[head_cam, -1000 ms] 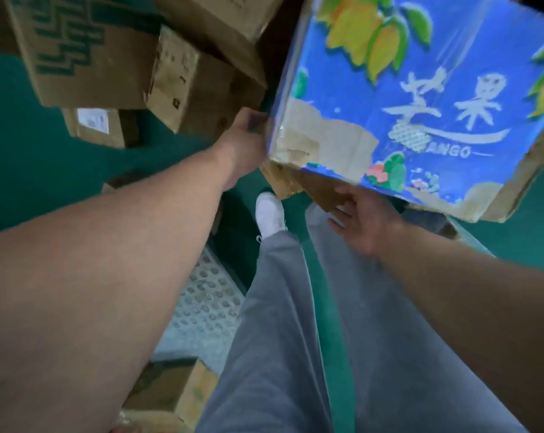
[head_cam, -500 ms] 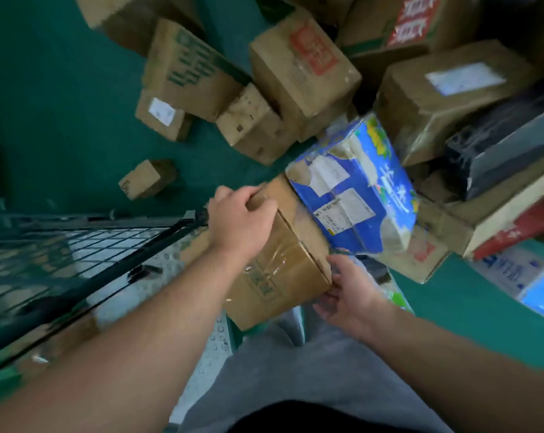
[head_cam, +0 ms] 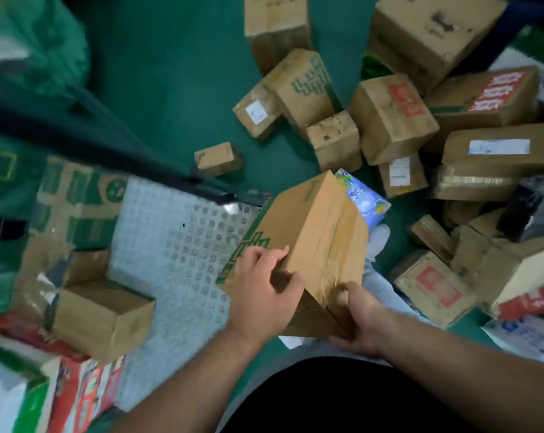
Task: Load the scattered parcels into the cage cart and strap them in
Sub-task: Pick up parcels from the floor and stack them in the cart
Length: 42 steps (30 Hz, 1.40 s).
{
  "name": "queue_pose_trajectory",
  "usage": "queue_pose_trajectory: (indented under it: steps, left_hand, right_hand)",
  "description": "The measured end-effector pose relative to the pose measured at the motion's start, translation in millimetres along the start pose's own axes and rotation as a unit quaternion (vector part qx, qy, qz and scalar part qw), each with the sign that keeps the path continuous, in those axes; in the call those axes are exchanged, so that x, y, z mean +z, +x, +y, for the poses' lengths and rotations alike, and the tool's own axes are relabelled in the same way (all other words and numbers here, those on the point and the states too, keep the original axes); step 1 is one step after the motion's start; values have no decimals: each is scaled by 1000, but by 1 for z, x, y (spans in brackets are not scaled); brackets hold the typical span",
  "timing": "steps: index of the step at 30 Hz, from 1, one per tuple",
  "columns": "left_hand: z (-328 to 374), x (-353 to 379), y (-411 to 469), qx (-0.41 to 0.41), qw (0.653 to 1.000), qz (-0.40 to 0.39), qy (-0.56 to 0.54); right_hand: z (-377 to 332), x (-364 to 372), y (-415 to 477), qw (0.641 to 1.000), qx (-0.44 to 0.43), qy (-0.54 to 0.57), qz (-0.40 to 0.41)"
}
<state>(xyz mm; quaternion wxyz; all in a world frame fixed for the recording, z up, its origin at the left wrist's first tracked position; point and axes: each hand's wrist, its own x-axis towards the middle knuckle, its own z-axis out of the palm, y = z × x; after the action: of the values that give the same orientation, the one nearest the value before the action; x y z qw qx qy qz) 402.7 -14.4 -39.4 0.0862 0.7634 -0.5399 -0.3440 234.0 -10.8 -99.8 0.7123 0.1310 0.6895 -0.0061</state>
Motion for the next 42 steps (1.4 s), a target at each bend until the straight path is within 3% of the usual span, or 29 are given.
queue_pose_trajectory:
  steps: [9,14,17,23,25,29,33,35,39,42]
  left_hand:
    - [-161,-46,-145,-102,993,57,-35]
    - [-206,-85,-211,-168,966,186,-69]
    - [-227,-112,-229,-221,935,260,-100]
    - [-231,-155,-200,-248,925,277,-77]
    - [-228,-165,-184,-228,926,298,-33]
    - [-212,-174,-155,-137,929,343,31]
    - [-210,-186,-131,-143,925,350,40]
    - [-221,-192,-125,-160,917,364,11]
    - [-267,-189,-122,-265,872,382,-150]
    - [-325,-183,-117,-370,767,372,-369]
  right_hand:
    - [172,104,1,974,-59,-212,46]
    - [214,160,-15,949,-97,-299,0]
    - [212,203,-34,928,-141,-342,-41]
    - [169,267,-52,904,-156,-391,-79]
    - [151,287,-53,907,-140,-390,-68]
    - [131,324,-52,927,-88,-338,-138]
    - [117,357,-50,913,-106,-357,-165]
    - [116,372,-44,907,-126,-378,-136]
    - [117,408,-27,886,-182,-420,-77]
    - [113,443,-5,862,-248,-440,-49]
